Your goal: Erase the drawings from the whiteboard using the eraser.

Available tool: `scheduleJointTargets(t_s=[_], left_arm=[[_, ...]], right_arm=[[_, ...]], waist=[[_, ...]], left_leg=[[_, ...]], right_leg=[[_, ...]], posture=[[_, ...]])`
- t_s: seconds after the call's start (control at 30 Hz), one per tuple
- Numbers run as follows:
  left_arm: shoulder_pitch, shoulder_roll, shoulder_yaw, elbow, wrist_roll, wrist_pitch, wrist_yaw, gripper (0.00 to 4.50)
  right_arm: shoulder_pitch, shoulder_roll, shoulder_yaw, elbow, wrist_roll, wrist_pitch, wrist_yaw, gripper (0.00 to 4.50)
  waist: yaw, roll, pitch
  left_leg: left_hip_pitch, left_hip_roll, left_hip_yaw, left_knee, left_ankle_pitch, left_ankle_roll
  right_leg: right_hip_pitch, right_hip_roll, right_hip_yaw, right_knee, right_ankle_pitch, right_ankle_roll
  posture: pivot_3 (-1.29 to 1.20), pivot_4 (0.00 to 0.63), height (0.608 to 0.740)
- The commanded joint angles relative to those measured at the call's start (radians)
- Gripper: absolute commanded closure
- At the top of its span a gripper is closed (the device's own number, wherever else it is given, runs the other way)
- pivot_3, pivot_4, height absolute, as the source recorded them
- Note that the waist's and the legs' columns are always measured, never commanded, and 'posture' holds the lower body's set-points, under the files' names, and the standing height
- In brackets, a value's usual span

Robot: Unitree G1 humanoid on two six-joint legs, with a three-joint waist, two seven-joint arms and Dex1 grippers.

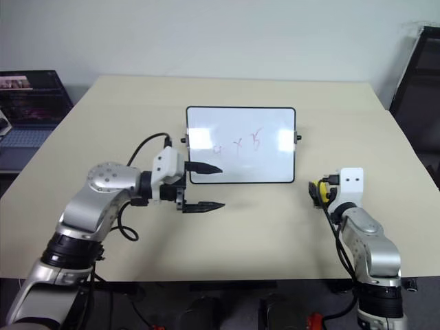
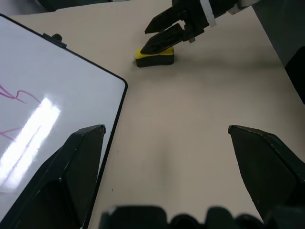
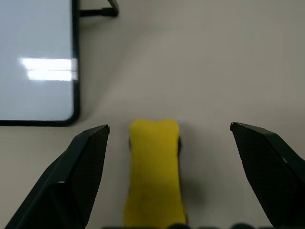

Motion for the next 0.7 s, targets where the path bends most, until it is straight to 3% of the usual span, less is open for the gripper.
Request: scheduleJointTargets(t_s=[0.03,0.7], left_arm=[[-0.007,-0.004,-0.001,-0.012,0.007,-0.031,-0.014,0.00],[0.012,-0.004,0.013,-0.016,0.018,-0.032,-0.001,0.00]], right_arm=[[-0.025,-0.010,-0.019,0.006,0.000,-0.016,0.007,0.05],[-0.034,0.001,0.008,-0.008,-0.001,0.012,0.034,0.05]], waist=[[-0.003,0.000,0.000],[-0.002,0.000,0.000]], left_leg=[[-0.001,0.000,0.000,0.000,0.000,0.000],[-0.001,0.000,-0.002,0.002,0.000,0.000]], right_leg=[[-0.001,0.000,0.000,0.000,0.001,-0.002],[0.000,0.000,0.000,0.000,0.002,-0.003]], posture=[[0.00,0.150,0.740],[0.00,0.150,0.740]])
